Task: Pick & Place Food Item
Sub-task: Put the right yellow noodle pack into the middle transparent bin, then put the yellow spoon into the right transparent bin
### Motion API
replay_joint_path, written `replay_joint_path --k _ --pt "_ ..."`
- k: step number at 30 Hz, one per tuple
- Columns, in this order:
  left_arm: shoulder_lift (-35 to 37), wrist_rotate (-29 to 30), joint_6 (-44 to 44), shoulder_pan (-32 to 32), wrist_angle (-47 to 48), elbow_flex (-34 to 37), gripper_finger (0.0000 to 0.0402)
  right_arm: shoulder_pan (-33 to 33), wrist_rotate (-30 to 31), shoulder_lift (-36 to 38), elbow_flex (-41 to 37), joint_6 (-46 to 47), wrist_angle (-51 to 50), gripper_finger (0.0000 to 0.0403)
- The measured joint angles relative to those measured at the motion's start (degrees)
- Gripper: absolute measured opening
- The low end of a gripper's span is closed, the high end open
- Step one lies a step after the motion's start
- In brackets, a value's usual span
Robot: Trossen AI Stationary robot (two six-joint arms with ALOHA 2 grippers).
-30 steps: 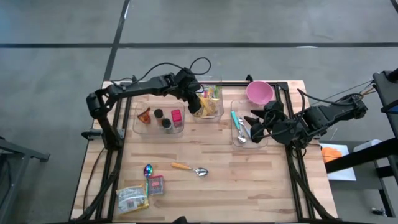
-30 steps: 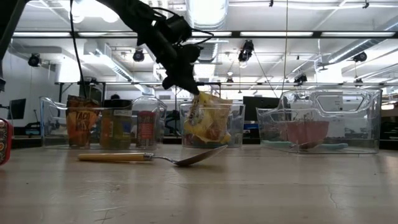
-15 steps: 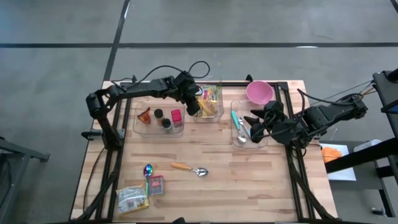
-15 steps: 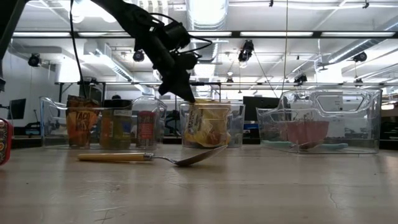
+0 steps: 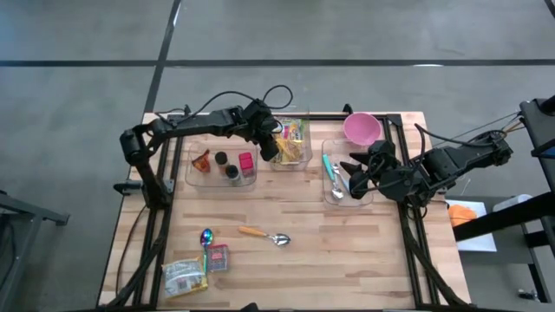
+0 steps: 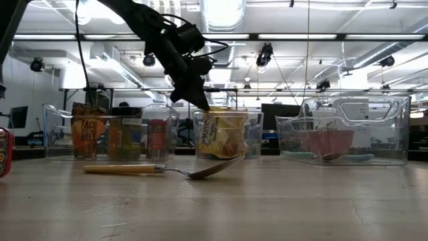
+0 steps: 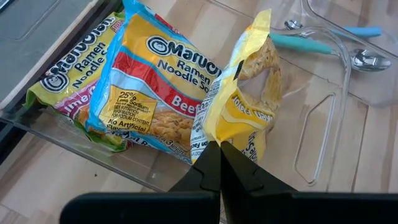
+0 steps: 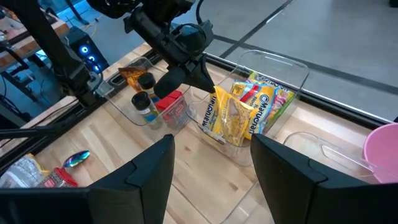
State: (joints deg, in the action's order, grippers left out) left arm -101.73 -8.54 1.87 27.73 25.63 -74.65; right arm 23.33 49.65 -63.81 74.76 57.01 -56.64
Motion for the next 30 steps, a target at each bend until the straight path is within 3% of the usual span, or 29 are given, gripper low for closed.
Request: replay_joint_path --k 10,24,30 --pt "0.0 0.0 1.22 -0.01 -0.08 0.0 0.0016 0.0 0.0 0.0 -0.02 0.0 -0.01 0.0208" --pt "0.0 0.2 5.23 0.0 4.34 -2.32 0.0233 -0.02 0.0 0.0 0.0 -0.02 -0.02 0.0208" --pt "0.45 5.77 3.33 0.13 13.03 -9.9 0.0284 -0.02 0.0 0.0 -0.01 -0.02 0.0 0.0208"
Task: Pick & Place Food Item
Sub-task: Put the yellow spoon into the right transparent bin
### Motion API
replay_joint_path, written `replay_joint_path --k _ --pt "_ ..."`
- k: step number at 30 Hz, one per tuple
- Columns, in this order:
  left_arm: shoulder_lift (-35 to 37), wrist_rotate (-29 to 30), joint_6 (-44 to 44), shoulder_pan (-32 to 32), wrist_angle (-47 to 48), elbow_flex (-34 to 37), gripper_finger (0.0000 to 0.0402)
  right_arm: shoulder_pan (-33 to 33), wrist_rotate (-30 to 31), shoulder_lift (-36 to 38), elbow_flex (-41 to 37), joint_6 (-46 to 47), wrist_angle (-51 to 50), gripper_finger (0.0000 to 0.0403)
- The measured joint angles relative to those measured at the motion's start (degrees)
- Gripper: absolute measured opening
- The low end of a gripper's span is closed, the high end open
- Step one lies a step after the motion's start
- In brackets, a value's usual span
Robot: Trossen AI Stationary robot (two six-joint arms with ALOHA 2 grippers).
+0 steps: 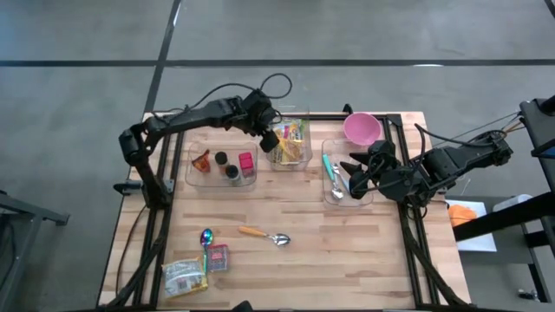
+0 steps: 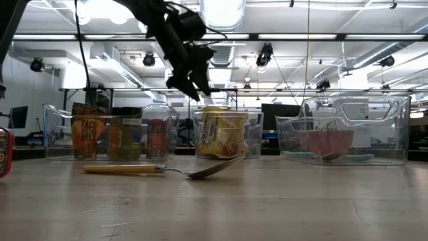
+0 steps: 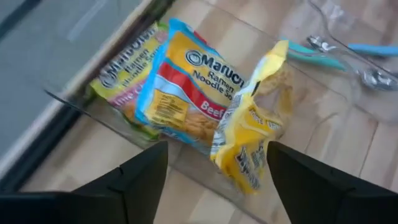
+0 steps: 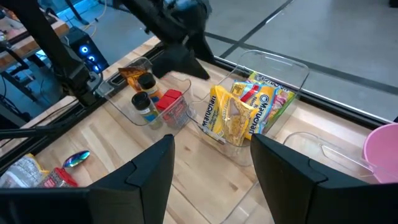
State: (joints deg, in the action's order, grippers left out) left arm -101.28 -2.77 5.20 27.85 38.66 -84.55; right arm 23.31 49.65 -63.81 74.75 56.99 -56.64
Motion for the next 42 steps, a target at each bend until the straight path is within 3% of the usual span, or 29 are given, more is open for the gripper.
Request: replay_joint_path --k 4,9,25,33,42 --pt "0.76 -0.34 -6.06 -0.91 8.37 -5.15 0.0286 -0.15 0.0 0.0 0.0 0.0 0.0 0.0208" --pt "3.06 -1.31 -10.58 -5.33 16.29 -6.78 0.0286 -0.15 0.38 0.0 -0.01 0.02 0.02 0.0208" --pt "7.57 -1.17 -7.15 -30.7 16.09 2.11 0.0287 -0.13 1.51 -0.02 -0.01 3.35 -0.13 0.0208" --pt "7.57 -1.12 -4.89 -38.81 8.71 9.23 0.0257 -0.08 1.1 -0.01 -0.35 6.1 -0.17 0.0208" --pt "7.41 0.84 6.83 -39.78 -4.44 15.17 0.0196 -0.07 -3.62 -0.02 -0.41 1.41 -0.15 0.0208"
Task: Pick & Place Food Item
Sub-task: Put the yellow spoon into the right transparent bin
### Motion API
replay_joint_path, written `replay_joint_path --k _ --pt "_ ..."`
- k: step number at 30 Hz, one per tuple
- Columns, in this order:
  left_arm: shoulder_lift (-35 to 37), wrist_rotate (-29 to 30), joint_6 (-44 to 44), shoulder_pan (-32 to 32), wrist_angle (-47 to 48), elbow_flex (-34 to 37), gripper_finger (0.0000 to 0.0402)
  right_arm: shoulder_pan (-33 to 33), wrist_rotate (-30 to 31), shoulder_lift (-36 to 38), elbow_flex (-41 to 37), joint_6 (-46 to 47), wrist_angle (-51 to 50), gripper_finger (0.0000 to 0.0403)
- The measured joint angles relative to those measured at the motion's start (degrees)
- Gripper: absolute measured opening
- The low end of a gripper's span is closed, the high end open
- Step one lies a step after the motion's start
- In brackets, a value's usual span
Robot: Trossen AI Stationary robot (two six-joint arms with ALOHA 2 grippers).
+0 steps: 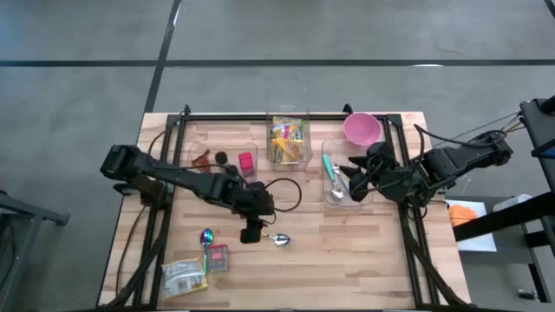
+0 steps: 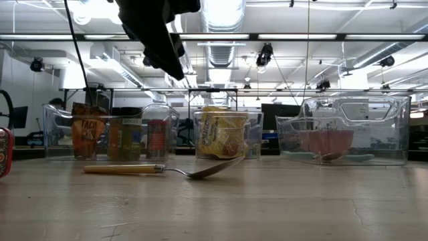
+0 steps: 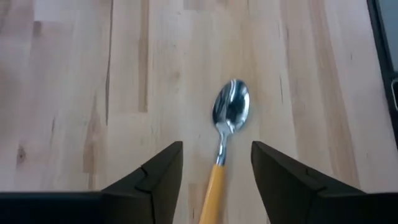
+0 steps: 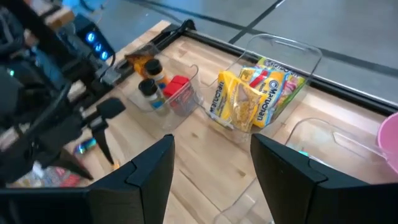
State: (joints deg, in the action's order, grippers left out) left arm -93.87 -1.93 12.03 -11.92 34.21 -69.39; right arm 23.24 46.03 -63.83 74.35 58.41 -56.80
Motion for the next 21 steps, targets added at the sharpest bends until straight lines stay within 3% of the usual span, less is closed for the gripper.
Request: replay_joint_path --k 10,21 --pt "-1.7 2.01 1.73 -3.21 -3.13 3.46 0.0194 0.0 -0.97 0.08 -0.07 -0.32 0.01 0.0208" --pt "-8.25 2.37 1.45 -6.29 -5.85 3.58 0.0195 0.13 -0.97 3.55 -0.09 -0.82 -0.45 0.0208"
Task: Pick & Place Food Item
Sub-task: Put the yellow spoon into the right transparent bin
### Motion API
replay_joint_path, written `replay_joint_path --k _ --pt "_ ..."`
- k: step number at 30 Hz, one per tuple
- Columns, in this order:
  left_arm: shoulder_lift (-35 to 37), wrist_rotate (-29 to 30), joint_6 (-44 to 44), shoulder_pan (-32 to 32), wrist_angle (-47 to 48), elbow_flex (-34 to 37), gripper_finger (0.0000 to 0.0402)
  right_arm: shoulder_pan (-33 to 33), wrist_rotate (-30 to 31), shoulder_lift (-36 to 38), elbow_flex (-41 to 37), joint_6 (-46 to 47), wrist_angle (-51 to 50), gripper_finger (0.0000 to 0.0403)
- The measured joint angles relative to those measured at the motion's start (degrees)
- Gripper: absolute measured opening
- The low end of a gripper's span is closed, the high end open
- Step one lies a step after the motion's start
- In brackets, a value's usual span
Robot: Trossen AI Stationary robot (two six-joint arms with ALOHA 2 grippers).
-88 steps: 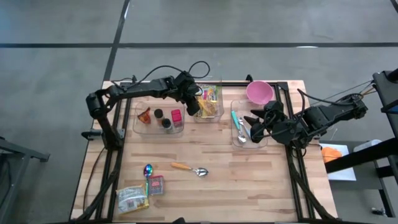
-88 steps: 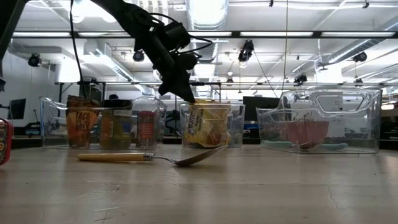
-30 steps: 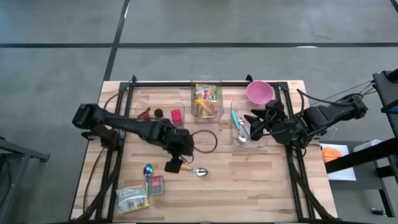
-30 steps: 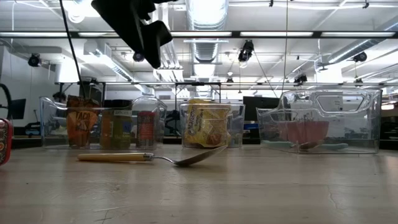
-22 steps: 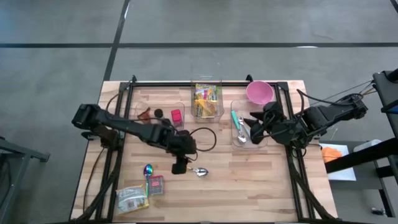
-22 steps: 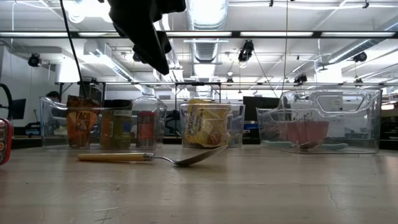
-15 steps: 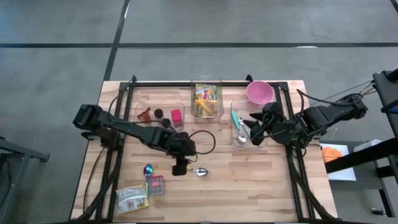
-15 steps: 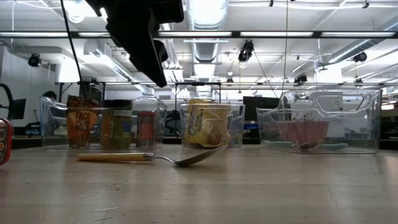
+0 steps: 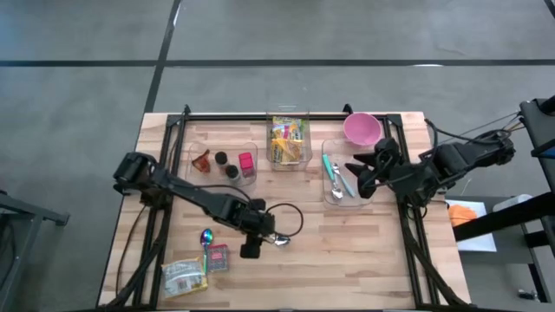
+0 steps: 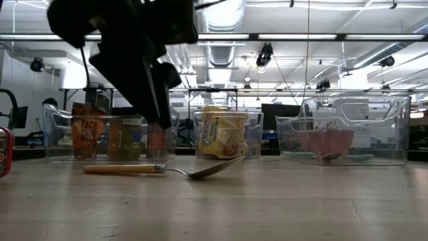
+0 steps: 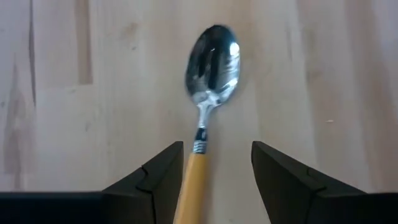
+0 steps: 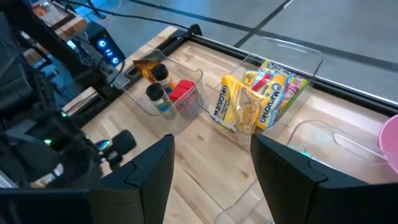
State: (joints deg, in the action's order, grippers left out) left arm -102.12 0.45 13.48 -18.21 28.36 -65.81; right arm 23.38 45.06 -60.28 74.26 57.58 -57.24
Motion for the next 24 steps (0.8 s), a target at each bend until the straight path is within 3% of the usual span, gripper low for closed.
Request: replay_joint_path --k 3,14,19,24 --pt "-0.85 -0.1 0.02 0.04 -0.09 0.25 0.0211 0.02 -0.04 1.04 -0.08 -0.63 -0.01 0.0208" --pt "-4.85 1.03 -3.19 -0.24 0.11 0.25 0.0332 0.37 0.02 1.26 -0.9 -1.03 0.03 0.0208" --pt "-6.35 2.99 -5.4 -0.17 -0.29 0.25 0.0333 0.39 -0.11 0.8 -1.55 -0.63 0.16 0.0208" --pt "-8.24 2.64 -8.11 -0.18 -0.51 0.21 0.03 0.39 -0.09 0.82 -2.18 0.62 0.49 0.0208"
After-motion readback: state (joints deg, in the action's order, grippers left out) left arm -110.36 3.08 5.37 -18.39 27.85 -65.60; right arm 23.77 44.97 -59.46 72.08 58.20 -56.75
